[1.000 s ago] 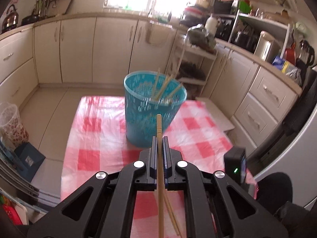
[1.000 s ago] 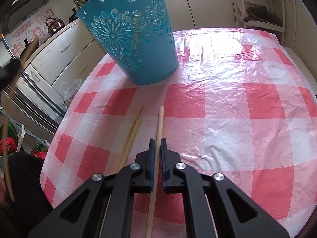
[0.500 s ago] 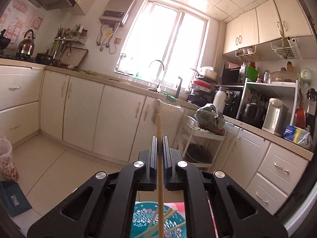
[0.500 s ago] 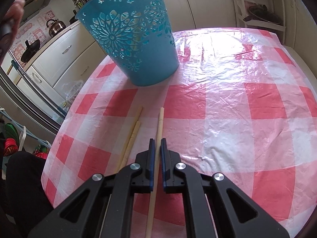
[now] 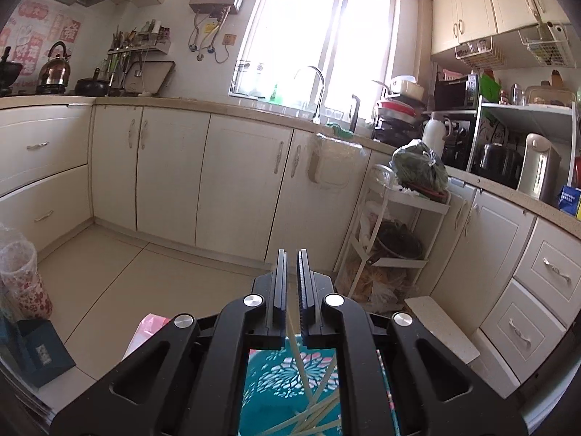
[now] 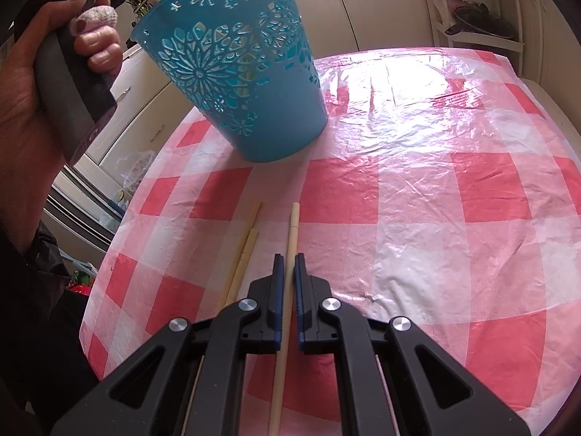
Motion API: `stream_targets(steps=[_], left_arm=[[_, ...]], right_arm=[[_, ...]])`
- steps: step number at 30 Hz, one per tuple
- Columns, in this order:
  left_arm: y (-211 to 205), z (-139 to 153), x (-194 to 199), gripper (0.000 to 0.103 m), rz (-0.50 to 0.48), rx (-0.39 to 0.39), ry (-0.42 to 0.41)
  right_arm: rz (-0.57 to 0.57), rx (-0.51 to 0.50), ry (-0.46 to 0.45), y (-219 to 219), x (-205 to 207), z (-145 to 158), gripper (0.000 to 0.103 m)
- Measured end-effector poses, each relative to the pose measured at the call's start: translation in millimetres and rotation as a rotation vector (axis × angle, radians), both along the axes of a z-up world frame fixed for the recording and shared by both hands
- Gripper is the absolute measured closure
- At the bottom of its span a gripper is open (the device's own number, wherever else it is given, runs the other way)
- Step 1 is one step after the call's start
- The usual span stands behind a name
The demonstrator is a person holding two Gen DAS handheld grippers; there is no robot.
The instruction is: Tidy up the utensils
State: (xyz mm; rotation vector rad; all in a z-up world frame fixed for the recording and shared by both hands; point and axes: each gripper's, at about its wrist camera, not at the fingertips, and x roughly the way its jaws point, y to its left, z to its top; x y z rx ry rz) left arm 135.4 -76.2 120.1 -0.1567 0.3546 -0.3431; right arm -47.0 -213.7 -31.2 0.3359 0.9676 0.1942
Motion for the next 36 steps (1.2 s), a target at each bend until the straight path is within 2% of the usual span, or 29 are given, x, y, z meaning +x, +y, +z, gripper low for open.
stream_targets(steps=[3,8,13,16,19,22,25,27,32,36], left_arm=[[3.6,-6.7,-6.5,0.094,-0.021,0.050,0.052],[38.3,-7.7,-43.3,0.050,0.013,0.084,0.081],[93.3,-13.9,-87.8,0.035,0.069,0.048,0.119],[120.1,-31.7,-103.3,0.035,0.093,0.016,0.176],[139.7,-51.0,-106.5,0.035,0.118,-0.017,0.254],[146.8,-55.6,-105.1,0.035,0.128,-0.033,0.270],[146.5,-53.1,-106.6,0.035,0.119,-0.039,0.259],[142.5,-52.5,-106.3,0.035,0.109,-0.039,0.258],[137.5,-54.3,-104.1,0.035,0.087,-0.048,0.271],[140.1,-55.8,-102.1,0.035,0.095,-0.063,0.281]], right_arm=[[0.009,-0.024,-0.003,4.0,-0.1,1.3,0.097],[0.029,-0.088,-0.013,15.0,-2.0,2.4,0.097],[0.060,-0.198,-0.044,30.3,-2.4,1.9,0.097],[0.048,-0.168,-0.032,26.4,-2.0,1.8,0.097],[0.024,-0.065,-0.033,12.2,-9.4,8.5,0.097],[0.014,0.056,-0.077,-1.0,-19.1,29.9,0.097],[0.008,0.179,-0.156,-9.8,-26.3,63.9,0.097],[0.009,0.224,-0.215,-11.3,-25.5,91.3,0.098],[0.034,0.275,-0.390,-11.6,-2.6,168.4,0.098],[0.063,0.266,-0.498,-6.1,22.6,219.1,0.099]])
